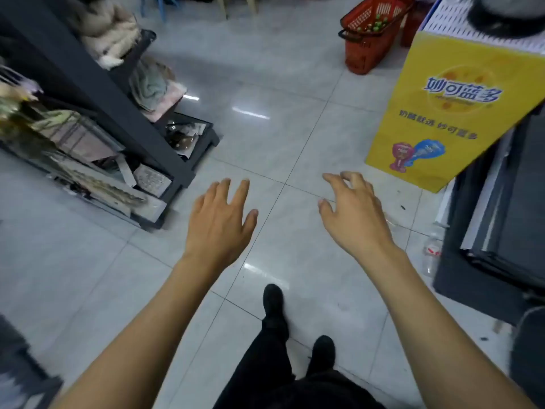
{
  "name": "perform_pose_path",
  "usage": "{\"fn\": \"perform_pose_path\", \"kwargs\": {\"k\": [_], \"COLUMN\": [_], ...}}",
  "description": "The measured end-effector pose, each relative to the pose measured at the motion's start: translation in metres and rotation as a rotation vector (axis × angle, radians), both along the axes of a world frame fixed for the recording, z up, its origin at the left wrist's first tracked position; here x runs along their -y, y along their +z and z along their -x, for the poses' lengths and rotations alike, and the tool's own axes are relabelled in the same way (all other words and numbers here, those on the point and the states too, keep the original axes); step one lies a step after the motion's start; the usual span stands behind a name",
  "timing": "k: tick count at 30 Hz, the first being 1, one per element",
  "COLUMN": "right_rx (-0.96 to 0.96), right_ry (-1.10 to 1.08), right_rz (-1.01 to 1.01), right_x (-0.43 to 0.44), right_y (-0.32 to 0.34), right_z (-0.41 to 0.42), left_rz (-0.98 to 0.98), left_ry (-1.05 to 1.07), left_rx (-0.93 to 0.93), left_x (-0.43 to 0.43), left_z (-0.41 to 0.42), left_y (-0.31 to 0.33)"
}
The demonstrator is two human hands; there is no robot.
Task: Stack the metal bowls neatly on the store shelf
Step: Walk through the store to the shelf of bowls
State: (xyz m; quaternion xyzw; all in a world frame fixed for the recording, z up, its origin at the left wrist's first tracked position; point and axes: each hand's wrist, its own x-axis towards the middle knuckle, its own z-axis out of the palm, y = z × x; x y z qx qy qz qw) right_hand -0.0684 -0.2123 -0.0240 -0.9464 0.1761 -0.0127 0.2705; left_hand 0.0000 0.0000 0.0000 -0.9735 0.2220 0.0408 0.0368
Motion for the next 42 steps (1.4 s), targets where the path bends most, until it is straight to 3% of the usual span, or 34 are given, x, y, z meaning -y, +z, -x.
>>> {"fn": "perform_pose_path", "kwargs": {"k": [13, 22, 33, 42], "right_rx": [-0.169, -0.190, -0.109, -0.081], "right_ry": [0.144, 0.034, -0.069, -0.009], "right_rz": [0.110, 0.078, -0.034, -0.046], "right_x": [-0.047, -0.039, 0.067, 0.168], "right_y": [-0.012, -0.018, -0.037, -0.012], "right_z": [-0.190, -0.297, -0.448, -0.619], "left_rz": [0.156, 0.142, 0.063, 0.093], "left_ry": [0.080, 0.009, -0.115, -0.110], "left_rx": [-0.014, -0.047, -0.006, 0.052], "left_x": [-0.044, -0.027, 0.084, 0.186], "left_z": [-0.167, -0.294, -0.463, -0.621], "left_y": [-0.060, -0.059, -0.063, -0.035]}}
